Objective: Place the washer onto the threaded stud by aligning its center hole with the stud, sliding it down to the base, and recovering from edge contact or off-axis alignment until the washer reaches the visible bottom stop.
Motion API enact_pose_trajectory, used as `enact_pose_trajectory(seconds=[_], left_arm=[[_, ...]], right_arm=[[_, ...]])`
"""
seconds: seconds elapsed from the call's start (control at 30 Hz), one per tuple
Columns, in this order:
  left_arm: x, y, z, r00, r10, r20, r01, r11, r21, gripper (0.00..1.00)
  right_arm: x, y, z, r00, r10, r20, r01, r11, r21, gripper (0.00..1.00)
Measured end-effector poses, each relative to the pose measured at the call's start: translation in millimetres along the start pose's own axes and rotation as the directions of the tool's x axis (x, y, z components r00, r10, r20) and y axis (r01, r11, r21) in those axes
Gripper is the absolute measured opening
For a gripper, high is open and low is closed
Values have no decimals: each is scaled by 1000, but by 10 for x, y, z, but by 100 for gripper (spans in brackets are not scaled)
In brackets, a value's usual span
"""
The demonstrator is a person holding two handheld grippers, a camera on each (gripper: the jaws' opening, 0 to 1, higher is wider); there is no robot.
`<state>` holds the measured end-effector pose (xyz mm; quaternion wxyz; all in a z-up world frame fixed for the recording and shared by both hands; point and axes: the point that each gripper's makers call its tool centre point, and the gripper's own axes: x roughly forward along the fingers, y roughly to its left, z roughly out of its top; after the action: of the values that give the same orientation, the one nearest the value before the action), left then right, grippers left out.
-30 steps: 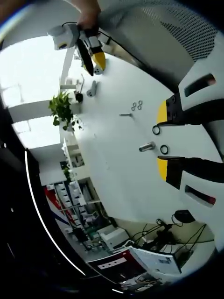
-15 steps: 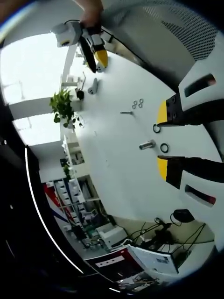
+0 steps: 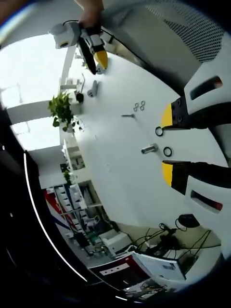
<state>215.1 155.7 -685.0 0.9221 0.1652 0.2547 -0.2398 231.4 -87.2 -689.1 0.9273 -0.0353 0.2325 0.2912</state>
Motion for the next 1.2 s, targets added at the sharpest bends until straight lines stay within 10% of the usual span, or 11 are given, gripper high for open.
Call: enact_pose_trajectory(seconds=[1.2], left_arm=[[58, -14, -196, 995, -15, -95, 15, 1000, 1, 22]], right_arm=[[7, 18, -9, 1000, 12, -4, -12, 1000, 5, 48]])
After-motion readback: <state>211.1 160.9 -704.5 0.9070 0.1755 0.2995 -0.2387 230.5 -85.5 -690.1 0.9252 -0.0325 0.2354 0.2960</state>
